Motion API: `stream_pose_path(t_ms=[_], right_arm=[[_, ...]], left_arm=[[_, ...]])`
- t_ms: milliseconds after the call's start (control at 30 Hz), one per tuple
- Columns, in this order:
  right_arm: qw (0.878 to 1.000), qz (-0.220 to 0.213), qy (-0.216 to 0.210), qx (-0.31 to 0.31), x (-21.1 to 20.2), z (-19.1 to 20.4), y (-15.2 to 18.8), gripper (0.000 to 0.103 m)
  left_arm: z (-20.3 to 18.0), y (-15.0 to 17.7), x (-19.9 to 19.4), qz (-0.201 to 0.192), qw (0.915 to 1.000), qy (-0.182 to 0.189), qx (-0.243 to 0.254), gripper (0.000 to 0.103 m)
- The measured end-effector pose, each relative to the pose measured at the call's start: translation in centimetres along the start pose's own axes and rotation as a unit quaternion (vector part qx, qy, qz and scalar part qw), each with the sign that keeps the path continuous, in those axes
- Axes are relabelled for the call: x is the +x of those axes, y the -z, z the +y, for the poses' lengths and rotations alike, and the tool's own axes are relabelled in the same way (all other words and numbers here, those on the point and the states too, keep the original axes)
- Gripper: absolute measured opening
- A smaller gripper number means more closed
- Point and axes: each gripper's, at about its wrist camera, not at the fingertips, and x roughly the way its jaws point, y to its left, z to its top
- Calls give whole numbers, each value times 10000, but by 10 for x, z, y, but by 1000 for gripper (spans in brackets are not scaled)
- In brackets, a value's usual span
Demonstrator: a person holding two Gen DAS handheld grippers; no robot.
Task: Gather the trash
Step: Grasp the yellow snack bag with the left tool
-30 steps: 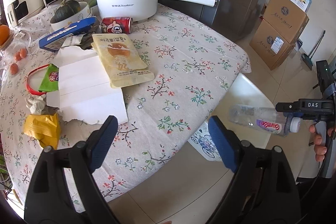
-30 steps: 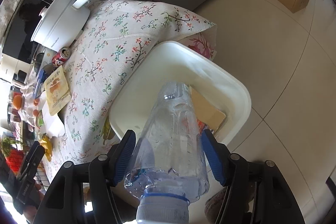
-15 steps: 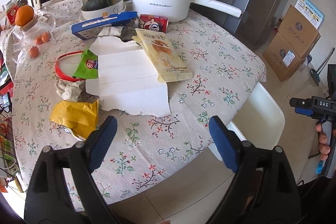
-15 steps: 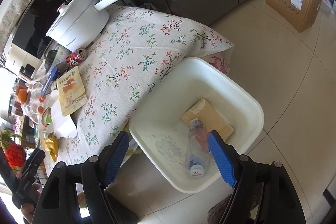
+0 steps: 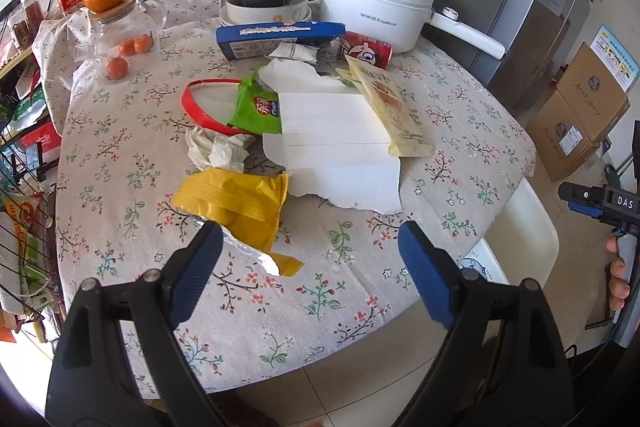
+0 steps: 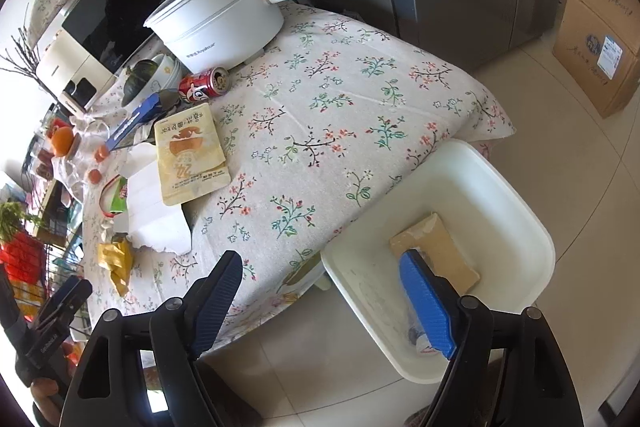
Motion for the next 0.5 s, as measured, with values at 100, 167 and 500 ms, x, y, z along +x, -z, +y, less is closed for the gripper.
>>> stream_pose_path(t_ms=[100,167,500], right_arm=[[9999,-2,6,-113,6,15,-1,84],[9999,3,5,-172,11,25,-1,84],[9984,31,186,-530,43,68,-3,87]], left_arm=[[19,1,-3,-62,9998,-105,-124,96],[31,1,-3,-104,9996,-193,-169,99],[72,0,34,155,9987,-370,-305,99]])
